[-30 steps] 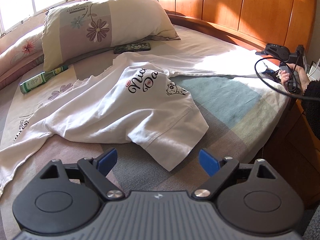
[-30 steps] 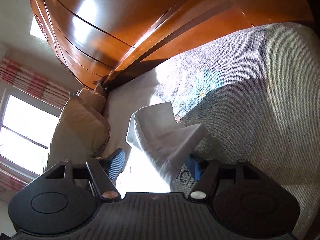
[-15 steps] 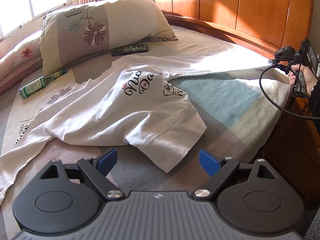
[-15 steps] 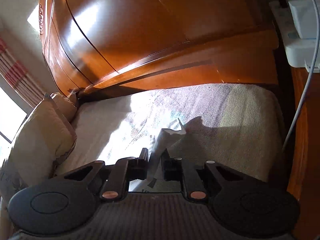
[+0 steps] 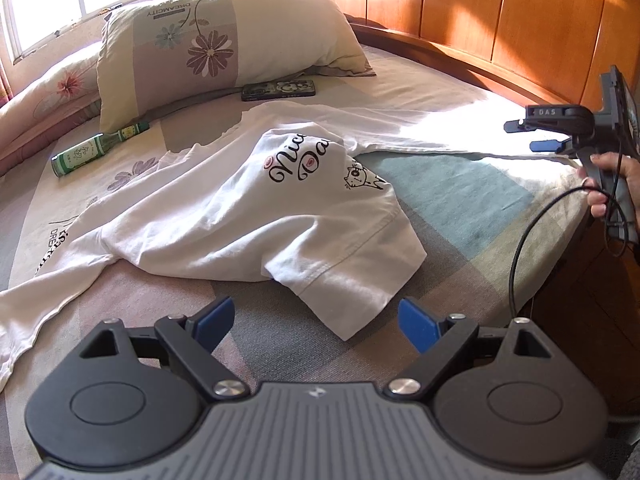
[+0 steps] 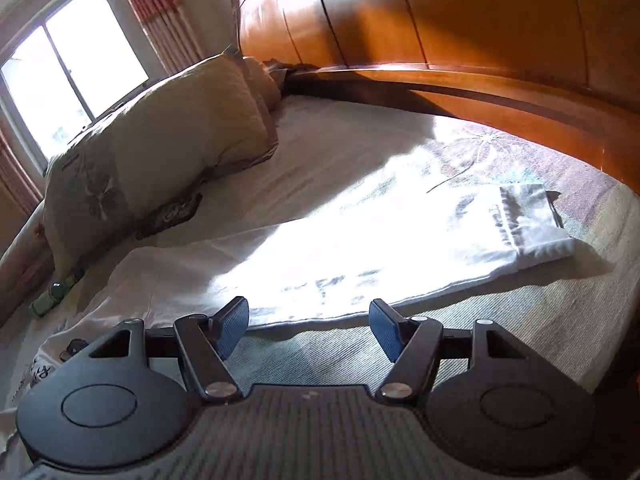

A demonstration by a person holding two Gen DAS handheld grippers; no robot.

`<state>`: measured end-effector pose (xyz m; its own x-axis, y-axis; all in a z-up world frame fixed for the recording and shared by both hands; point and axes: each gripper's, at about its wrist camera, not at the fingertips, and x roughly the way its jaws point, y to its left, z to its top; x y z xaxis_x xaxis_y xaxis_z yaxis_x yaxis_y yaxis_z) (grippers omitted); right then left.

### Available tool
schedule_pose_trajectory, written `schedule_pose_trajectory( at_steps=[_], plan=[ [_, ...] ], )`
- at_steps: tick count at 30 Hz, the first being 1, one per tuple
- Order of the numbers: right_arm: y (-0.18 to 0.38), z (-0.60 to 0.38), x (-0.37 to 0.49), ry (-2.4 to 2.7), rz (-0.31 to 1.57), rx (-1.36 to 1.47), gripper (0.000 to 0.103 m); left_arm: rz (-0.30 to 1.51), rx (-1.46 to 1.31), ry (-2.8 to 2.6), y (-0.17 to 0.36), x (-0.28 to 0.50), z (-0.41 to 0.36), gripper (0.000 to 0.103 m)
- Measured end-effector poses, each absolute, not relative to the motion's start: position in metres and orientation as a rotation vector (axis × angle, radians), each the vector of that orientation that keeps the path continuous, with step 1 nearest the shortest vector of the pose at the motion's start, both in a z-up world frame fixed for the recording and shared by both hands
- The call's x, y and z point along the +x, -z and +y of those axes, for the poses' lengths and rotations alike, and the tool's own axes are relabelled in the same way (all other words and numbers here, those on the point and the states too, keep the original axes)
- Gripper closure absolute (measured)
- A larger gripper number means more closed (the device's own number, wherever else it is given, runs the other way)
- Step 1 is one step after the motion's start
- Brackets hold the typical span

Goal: Fold clothes
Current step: 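Release the sleeve and move the right gripper back over the shirt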

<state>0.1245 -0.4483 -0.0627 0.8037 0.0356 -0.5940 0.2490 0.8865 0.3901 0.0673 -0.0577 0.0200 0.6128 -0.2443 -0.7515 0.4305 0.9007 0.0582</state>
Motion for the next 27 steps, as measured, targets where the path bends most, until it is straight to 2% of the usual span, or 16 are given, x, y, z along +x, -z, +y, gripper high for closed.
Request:
schedule_pose_trajectory(
  at_steps=[4,12,20,27],
  plan=[
    [0.074,-0.388,0.126,-0.023,0.698,0.314,0.025,0.838,0.233,0.357,-0.024,0.07,-0.061,0.014],
    [0.101,-0.343,0.109,-0.136,0.699,0.233,0.001,0.857,0.184,0.3,-0.026,0.078,-0.074,0.014],
    [0.1,-0.342,0.107,-0.137,0.725,0.203,0.0,0.858,0.144,0.36,-0.021,0.075,-0.08,0.014],
    [0.102,-0.321,0.109,-0.096,0.763,0.054,0.0,0.848,0.113,0.395,-0.028,0.099,-0.044,0.014]
  ],
)
